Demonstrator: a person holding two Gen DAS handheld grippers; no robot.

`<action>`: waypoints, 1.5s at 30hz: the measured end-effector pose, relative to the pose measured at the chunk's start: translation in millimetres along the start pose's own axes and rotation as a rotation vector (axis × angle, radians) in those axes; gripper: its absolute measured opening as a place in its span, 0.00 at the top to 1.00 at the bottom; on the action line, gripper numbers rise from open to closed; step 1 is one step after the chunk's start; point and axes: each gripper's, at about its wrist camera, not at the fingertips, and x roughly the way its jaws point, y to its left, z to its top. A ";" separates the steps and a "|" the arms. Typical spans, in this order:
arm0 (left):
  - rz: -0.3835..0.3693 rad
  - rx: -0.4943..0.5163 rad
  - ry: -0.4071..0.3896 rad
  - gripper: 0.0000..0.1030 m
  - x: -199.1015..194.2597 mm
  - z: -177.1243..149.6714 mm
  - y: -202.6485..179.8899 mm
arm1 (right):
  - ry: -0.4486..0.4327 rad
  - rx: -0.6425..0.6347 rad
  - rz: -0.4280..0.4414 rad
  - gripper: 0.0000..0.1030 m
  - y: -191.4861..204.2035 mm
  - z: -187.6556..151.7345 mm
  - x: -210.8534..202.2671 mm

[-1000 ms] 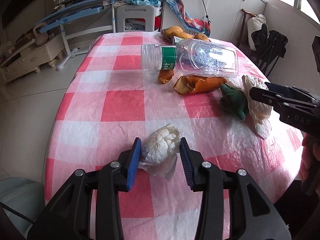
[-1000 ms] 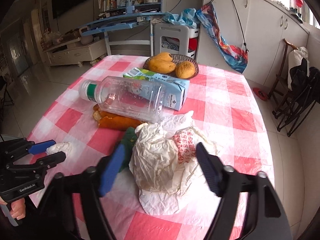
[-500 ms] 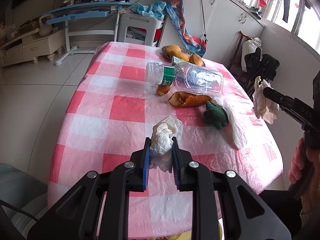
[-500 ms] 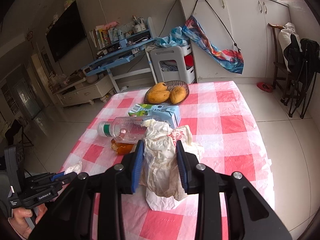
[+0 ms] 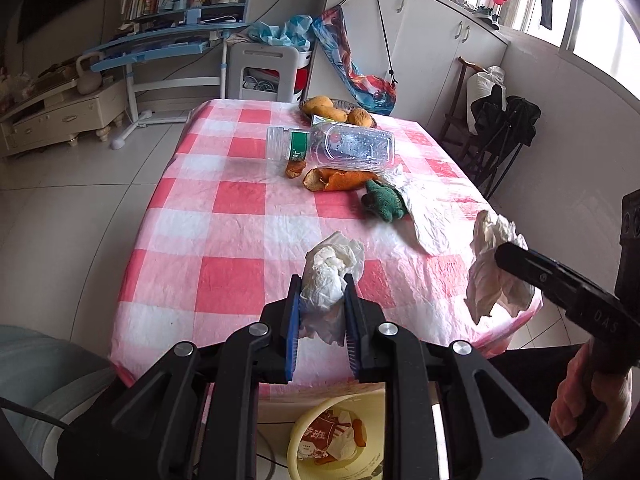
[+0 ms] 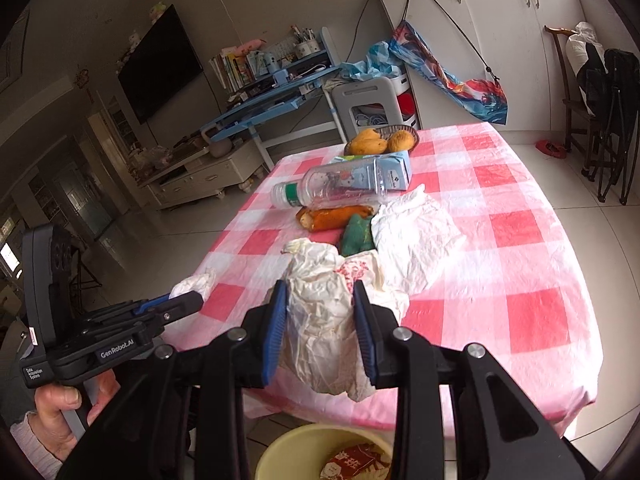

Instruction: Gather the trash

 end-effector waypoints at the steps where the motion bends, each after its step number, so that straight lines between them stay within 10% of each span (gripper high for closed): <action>1: 0.002 0.006 -0.002 0.81 -4.6 -2.7 -2.2 | 0.014 0.001 0.004 0.68 3.2 -7.5 -2.4; 17: 0.005 0.047 0.023 0.81 -36.6 -43.0 -24.3 | 0.284 0.058 -0.034 0.52 21.4 -97.7 -0.7; 32: -0.026 0.191 0.266 0.73 -5.3 -114.1 -59.6 | -0.014 0.147 -0.190 0.29 -1.4 -80.1 -48.3; 45: 0.055 0.103 0.050 0.30 -47.6 -80.8 -41.4 | -0.056 0.074 -0.281 0.21 5.5 -75.7 -45.7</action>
